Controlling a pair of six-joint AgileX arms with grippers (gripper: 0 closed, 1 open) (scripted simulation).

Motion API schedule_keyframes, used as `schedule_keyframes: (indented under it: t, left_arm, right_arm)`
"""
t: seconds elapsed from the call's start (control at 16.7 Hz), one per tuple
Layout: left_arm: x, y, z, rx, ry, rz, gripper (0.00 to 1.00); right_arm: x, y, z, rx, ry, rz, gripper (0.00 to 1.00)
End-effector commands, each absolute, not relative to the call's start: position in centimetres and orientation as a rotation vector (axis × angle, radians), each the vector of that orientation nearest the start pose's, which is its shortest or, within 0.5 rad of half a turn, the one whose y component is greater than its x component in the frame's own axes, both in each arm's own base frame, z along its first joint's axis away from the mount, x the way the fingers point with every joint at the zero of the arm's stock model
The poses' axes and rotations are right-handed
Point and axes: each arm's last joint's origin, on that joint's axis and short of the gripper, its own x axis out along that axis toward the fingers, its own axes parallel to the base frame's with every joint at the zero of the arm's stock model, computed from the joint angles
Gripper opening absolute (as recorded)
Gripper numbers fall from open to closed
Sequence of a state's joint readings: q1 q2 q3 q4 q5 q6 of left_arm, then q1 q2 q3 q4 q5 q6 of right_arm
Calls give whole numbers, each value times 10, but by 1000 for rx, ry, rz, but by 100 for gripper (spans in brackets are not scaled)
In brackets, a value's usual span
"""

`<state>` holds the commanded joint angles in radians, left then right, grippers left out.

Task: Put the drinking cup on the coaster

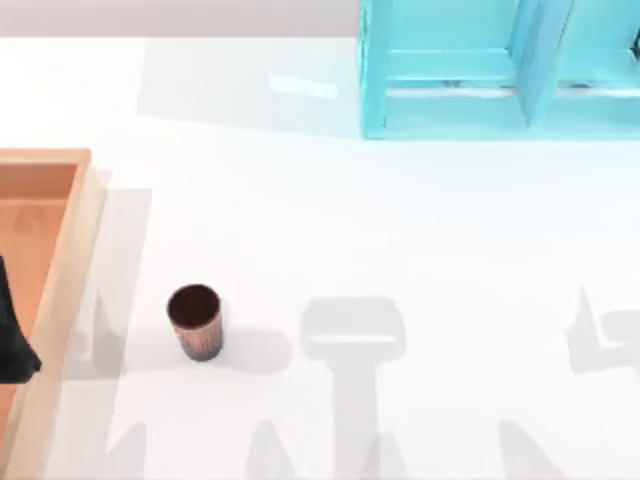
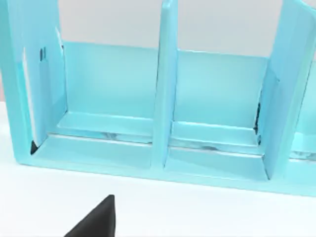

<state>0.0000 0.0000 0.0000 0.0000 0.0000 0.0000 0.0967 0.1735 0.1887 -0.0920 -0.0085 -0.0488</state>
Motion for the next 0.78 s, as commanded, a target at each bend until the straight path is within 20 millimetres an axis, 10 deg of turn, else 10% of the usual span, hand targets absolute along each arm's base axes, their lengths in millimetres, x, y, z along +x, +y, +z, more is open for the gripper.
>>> schedule_keyframes:
  t: [0.42, 0.78]
  left_arm:
    - [106, -1, 160, 0, 0, 0, 100]
    - [106, -1, 160, 0, 0, 0, 100]
  right_arm:
    - [159, 55, 282, -252, 451, 410, 100]
    - [248, 153, 281, -516, 977, 760, 100]
